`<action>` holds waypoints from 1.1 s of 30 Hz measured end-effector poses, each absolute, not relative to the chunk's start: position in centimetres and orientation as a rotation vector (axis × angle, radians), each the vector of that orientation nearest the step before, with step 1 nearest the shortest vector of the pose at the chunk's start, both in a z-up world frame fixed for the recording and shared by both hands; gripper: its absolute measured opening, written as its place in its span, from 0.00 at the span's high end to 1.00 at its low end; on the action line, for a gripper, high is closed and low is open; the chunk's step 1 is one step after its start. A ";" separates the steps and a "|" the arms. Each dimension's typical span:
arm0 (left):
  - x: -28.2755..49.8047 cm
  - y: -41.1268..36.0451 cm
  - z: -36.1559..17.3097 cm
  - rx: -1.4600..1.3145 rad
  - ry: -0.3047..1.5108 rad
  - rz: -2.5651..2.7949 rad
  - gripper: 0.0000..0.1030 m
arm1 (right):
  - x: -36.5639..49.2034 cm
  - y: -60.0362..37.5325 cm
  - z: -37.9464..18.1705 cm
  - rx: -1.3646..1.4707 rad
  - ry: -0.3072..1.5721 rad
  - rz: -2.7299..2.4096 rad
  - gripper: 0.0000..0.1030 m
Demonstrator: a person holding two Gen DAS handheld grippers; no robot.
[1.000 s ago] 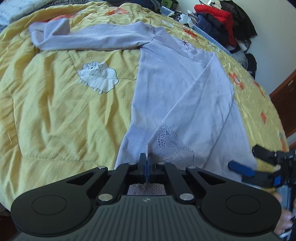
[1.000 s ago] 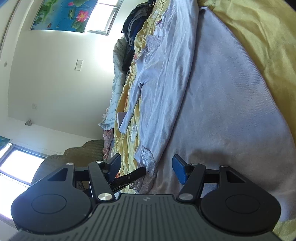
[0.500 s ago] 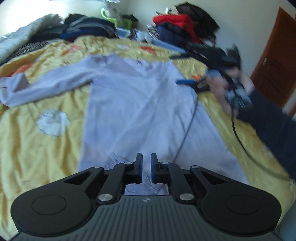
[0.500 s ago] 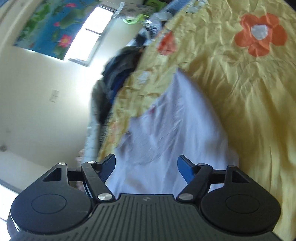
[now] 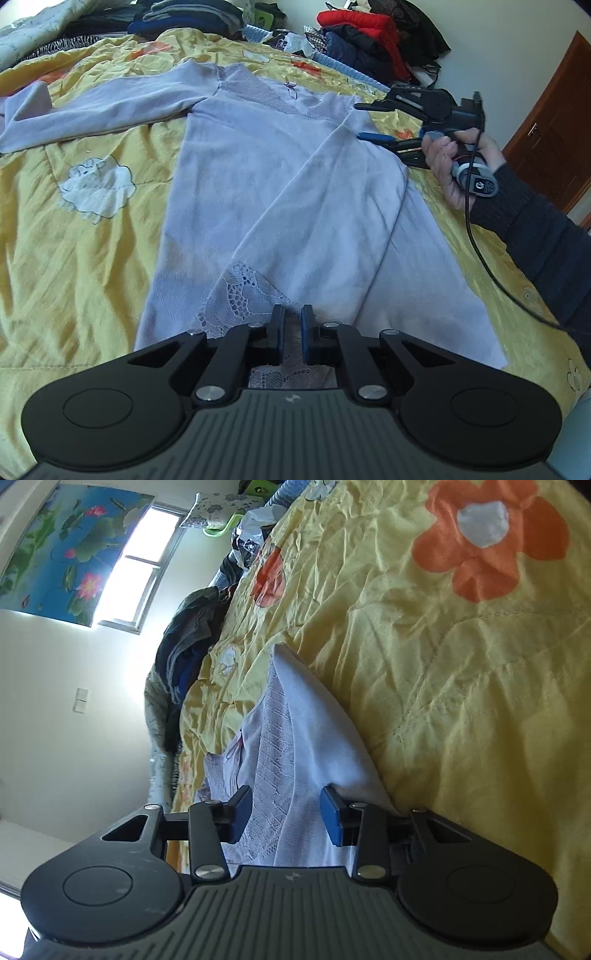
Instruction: Fold small clothes
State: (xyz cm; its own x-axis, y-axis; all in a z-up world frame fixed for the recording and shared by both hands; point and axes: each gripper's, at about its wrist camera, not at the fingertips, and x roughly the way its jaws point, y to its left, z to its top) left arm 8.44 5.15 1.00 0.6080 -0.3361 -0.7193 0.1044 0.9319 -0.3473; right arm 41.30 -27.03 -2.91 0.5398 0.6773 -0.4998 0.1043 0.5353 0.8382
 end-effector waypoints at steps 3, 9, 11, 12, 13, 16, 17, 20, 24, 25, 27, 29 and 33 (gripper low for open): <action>8.0 7.7 2.6 -0.317 0.818 -0.238 0.90 | 38.2 -25.6 -0.2 0.910 0.913 0.502 0.28; 9.3 21.4 6.5 -0.558 0.503 0.117 0.06 | 31.0 -21.7 2.8 0.775 0.953 0.784 0.27; 11.1 26.9 6.7 -0.683 0.418 0.200 0.05 | 29.2 -20.9 3.2 0.764 0.957 0.837 0.27; 12.5 29.4 6.6 -0.723 0.409 0.237 0.05 | 28.6 -20.6 3.3 0.767 0.962 0.858 0.27; 14.0 31.3 6.2 -0.746 0.419 0.274 0.06 | 28.1 -20.3 3.4 0.775 0.967 0.873 0.27; 18.1 35.6 4.3 -0.781 0.494 0.401 0.07 | 27.0 -19.8 3.5 0.796 0.974 0.890 0.27; 18.9 36.3 3.6 -0.794 0.519 0.435 0.08 | 26.7 -19.8 3.5 0.802 0.976 0.890 0.27; 21.5 37.1 2.2 -0.849 0.590 0.380 0.32 | 25.6 -20.2 3.3 0.811 0.974 0.880 0.27; 23.8 36.2 0.7 -0.799 0.645 0.397 0.70 | 24.8 -21.0 2.8 0.838 0.978 0.870 0.26; 24.1 36.4 0.2 -0.794 0.663 0.439 0.75 | 24.7 -21.1 2.7 0.840 0.979 0.871 0.26; 24.0 37.1 -0.6 -0.842 0.665 0.488 0.82 | 24.5 -21.1 2.6 0.845 0.980 0.875 0.26; 23.9 37.1 -0.7 -0.837 0.661 0.493 0.86 | 24.4 -21.1 2.6 0.846 0.977 0.884 0.26; 23.2 35.8 1.6 -0.748 0.615 0.546 0.93 | 24.0 -21.2 2.4 0.872 0.980 0.901 0.26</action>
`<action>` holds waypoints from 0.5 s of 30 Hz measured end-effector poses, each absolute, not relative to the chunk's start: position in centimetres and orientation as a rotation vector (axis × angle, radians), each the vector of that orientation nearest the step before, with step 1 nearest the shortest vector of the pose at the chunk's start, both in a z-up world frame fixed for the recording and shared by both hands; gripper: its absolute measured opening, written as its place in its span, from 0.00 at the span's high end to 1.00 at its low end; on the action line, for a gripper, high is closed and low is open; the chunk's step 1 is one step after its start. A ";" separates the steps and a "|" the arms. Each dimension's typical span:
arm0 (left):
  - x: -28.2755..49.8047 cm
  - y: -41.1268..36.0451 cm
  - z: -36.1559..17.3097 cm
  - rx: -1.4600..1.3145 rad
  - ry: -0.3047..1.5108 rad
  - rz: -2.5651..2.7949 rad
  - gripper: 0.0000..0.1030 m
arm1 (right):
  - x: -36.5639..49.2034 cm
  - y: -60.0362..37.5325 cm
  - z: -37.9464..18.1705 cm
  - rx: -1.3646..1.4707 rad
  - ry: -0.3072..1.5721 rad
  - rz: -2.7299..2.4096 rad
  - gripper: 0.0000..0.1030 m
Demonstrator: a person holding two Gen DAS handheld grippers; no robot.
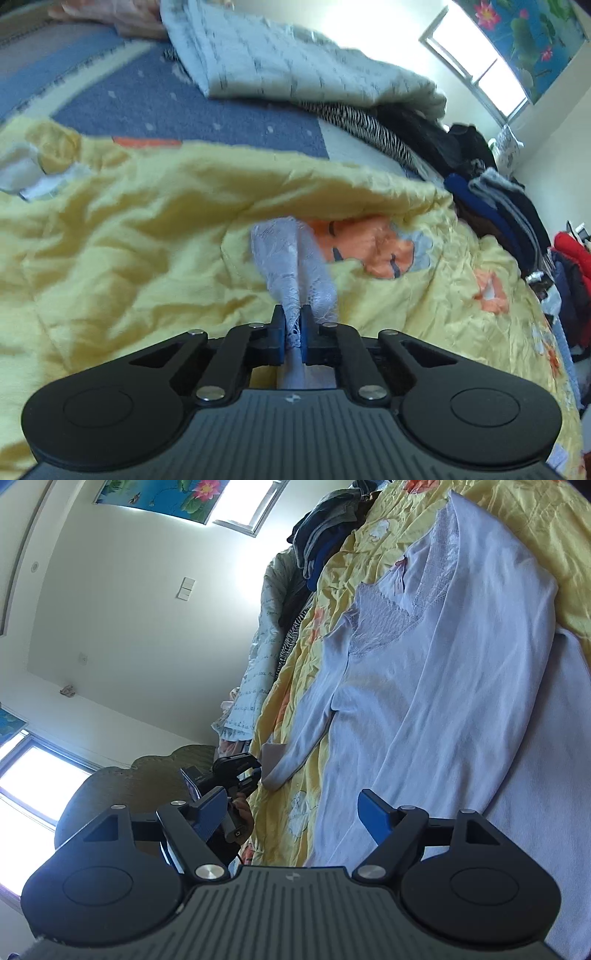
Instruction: Fold small clothes
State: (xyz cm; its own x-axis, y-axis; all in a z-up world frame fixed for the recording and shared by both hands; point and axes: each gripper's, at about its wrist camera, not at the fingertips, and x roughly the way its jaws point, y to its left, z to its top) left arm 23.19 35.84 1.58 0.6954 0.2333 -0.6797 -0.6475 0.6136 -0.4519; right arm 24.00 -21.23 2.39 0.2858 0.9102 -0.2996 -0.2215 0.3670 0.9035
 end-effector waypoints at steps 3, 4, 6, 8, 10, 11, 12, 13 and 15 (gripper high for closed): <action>21.7 31.6 6.0 -0.630 0.508 0.457 0.93 | 23.7 -21.5 2.3 0.891 0.978 0.900 0.26; 20.8 29.1 7.7 -0.557 0.469 0.403 0.93 | 23.7 -21.7 2.3 0.910 0.976 0.900 0.26; 18.3 22.9 10.4 -0.389 0.383 0.266 0.93 | 23.8 -22.1 2.1 0.961 0.973 0.900 0.25; 15.5 16.2 11.2 -0.193 0.325 0.096 0.93 | 23.9 -22.5 1.6 1.028 0.973 0.894 0.24; 13.0 9.7 10.4 0.000 0.313 -0.085 0.93 | 24.3 -22.8 0.5 1.107 0.995 0.886 0.22; 12.2 7.3 9.6 0.073 0.332 -0.151 0.93 | 24.4 -22.9 -0.1 1.145 1.016 0.879 0.22; 11.6 4.9 8.6 0.135 0.370 -0.227 0.93 | 24.5 -22.9 -0.7 1.178 1.031 0.874 0.21; 11.4 3.3 7.6 0.169 0.421 -0.292 0.93 | 24.6 -22.9 -1.5 1.212 1.054 0.863 0.20; 11.2 0.9 6.2 0.243 0.508 -0.361 0.93 | 24.5 -23.1 -2.6 1.262 1.094 0.840 0.20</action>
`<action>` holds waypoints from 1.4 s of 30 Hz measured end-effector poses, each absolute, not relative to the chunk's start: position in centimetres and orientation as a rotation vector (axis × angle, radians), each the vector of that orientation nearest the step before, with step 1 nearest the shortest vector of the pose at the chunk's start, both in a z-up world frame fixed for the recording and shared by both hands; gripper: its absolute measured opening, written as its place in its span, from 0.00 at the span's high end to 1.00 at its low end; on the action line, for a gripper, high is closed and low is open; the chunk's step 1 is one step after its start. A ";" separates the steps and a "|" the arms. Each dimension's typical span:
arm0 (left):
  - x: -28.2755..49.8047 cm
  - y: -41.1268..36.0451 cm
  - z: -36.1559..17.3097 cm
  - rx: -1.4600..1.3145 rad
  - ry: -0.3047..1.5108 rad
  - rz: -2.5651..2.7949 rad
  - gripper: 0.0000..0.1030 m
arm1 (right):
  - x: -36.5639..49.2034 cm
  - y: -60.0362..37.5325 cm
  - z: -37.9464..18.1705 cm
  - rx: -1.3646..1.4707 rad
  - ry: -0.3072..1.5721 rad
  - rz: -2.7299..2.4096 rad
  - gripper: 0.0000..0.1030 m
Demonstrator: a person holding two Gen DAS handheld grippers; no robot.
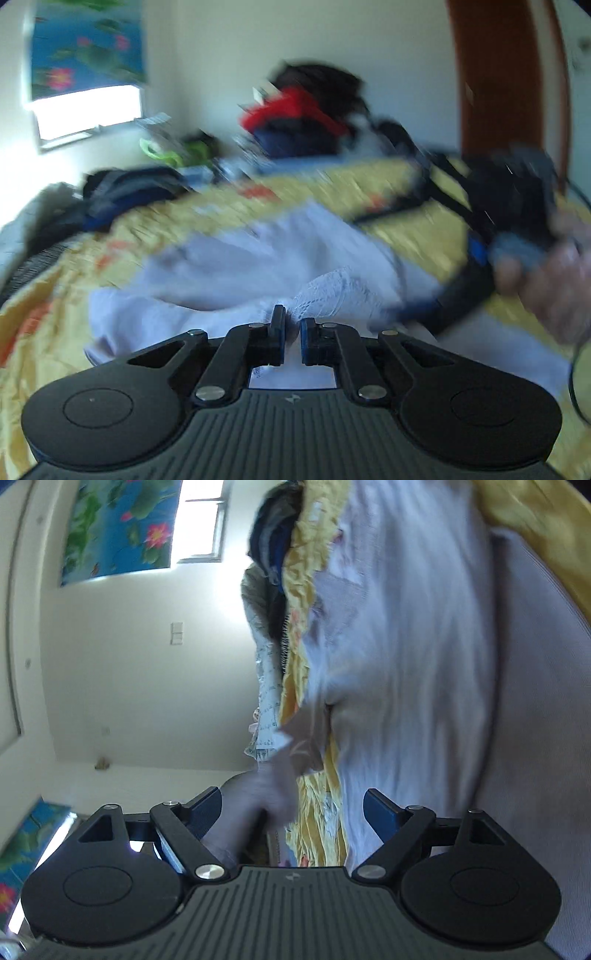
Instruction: Fold small clothes
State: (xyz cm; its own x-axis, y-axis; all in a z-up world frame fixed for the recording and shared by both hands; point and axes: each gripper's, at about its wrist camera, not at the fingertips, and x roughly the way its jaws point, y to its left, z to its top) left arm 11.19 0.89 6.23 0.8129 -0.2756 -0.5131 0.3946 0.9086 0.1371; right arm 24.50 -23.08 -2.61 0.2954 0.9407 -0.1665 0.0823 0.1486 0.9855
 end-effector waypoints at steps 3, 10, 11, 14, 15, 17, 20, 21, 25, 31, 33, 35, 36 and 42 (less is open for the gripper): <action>10.3 -1.0 5.5 0.349 0.563 -0.420 0.89 | 23.8 -23.4 -3.2 1.267 1.120 0.819 0.20; 7.4 -0.3 6.0 0.408 0.494 -0.385 0.13 | 22.5 -23.0 -2.7 1.143 1.143 0.788 0.19; 7.3 0.0 6.2 0.391 0.487 -0.370 0.13 | 22.6 -22.8 -2.5 1.121 1.148 0.787 0.19; 7.1 1.1 6.3 0.319 0.519 -0.336 0.13 | 23.1 -22.0 -2.1 1.053 1.173 0.773 0.20; 7.2 1.2 6.0 0.307 0.532 -0.327 0.13 | 23.4 -21.7 -2.1 1.035 1.192 0.758 0.20; 7.3 1.2 5.5 0.312 0.558 -0.295 0.13 | 23.6 -21.2 -2.1 1.013 1.234 0.737 0.21; 7.1 1.2 4.9 0.348 0.551 -0.263 0.13 | 22.4 -21.5 -1.5 1.019 1.252 0.762 0.21; 7.0 1.2 4.8 0.356 0.547 -0.267 0.13 | 21.7 -21.8 -1.2 1.038 1.253 0.776 0.21; 7.1 -0.3 4.0 0.491 0.519 -0.331 0.13 | 18.9 -23.7 -1.4 1.121 1.264 0.756 0.20; 7.6 -4.3 1.0 0.899 0.481 -0.341 0.13 | 18.4 -23.4 -3.2 1.194 1.315 0.695 0.22; 7.4 -4.8 0.4 0.978 0.465 -0.366 0.13 | 18.4 -22.7 -3.6 1.177 1.338 0.654 0.30; 7.4 -5.0 0.4 0.994 0.461 -0.387 0.13 | 18.5 -22.3 -3.8 1.172 1.344 0.622 0.38; 7.6 -5.0 0.6 0.987 0.468 -0.394 0.13 | 18.5 -22.2 -3.8 1.170 1.343 0.619 0.46; 8.9 -5.4 0.5 0.971 0.473 -0.430 0.13 | 18.8 -21.7 -2.8 1.114 1.287 0.644 0.83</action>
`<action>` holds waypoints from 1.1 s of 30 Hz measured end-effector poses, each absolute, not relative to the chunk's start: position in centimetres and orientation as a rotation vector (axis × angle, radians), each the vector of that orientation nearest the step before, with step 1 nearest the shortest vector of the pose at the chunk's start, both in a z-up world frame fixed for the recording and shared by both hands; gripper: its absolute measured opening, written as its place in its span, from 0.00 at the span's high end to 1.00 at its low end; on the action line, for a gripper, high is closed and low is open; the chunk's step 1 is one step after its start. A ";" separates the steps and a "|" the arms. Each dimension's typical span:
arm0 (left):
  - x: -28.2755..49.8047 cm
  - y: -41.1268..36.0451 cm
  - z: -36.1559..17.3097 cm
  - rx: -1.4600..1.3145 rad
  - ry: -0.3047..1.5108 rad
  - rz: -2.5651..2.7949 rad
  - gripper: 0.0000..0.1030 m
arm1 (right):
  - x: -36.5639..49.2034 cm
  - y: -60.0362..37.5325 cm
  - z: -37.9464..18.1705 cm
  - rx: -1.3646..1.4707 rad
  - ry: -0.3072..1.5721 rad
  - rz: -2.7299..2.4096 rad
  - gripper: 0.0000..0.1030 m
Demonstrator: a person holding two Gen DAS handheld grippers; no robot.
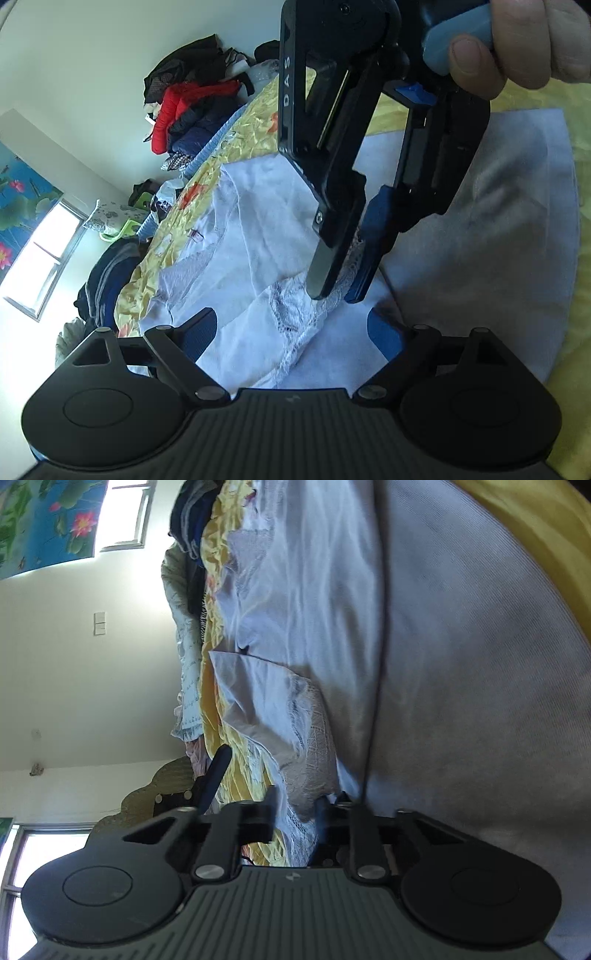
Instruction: Fold small clothes
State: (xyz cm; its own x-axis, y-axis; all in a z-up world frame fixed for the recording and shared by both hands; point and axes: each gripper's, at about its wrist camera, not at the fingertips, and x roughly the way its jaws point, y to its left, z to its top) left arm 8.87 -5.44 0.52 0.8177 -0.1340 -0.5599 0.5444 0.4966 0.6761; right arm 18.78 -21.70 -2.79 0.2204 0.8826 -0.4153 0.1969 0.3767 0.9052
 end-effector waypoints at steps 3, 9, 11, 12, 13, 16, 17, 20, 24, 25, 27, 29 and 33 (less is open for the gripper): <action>9.3 -5.8 0.6 0.965 0.464 -0.453 0.14 | 19.0 -21.8 -2.6 1.110 1.274 0.645 0.85; 12.1 -5.1 0.8 0.855 0.604 -0.442 0.88 | 19.3 -21.8 -1.4 1.107 1.228 0.688 0.85; 12.5 -4.7 0.9 0.828 0.604 -0.404 0.88 | 19.6 -22.0 -1.3 1.124 1.223 0.704 0.81; 12.5 -4.4 1.0 0.818 0.593 -0.388 0.88 | 19.6 -22.1 -1.3 1.143 1.226 0.708 0.74; 12.4 -4.2 1.1 0.805 0.585 -0.376 0.88 | 19.6 -22.3 -1.4 1.170 1.226 0.710 0.64; 11.9 -3.6 2.1 0.770 0.538 -0.337 0.90 | 19.0 -23.8 -1.7 1.293 1.160 0.700 0.13; 11.9 -3.4 2.4 0.761 0.530 -0.329 0.90 | 18.8 -24.2 -2.1 1.348 1.150 0.705 0.13; 12.2 -3.0 3.2 0.735 0.521 -0.299 0.90 | 18.2 -24.8 -3.3 1.500 1.172 0.704 0.14; 12.1 -3.1 4.0 0.723 0.512 -0.297 0.90 | 17.1 -22.9 -3.6 1.496 1.248 0.746 0.15; 12.0 -3.1 4.2 0.720 0.507 -0.297 0.90 | 16.9 -22.2 -3.9 1.495 1.265 0.742 0.15; 11.8 -3.1 4.5 0.718 0.503 -0.304 0.90 | 17.0 -21.0 -4.7 1.507 1.311 0.715 0.18; 11.6 -3.1 4.7 0.712 0.503 -0.308 0.90 | 17.3 -20.1 -5.3 1.527 1.311 0.703 0.20; 11.4 -2.7 4.9 0.707 0.500 -0.303 0.90 | 18.1 -19.5 -6.1 1.556 1.281 0.607 0.27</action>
State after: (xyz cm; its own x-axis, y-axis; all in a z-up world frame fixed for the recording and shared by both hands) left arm 11.44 -2.67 4.86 0.8408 -0.0971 -0.5326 0.4266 0.7246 0.5413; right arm 18.15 -19.47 -6.06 0.3154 0.9273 -0.2018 0.4309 0.0496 0.9011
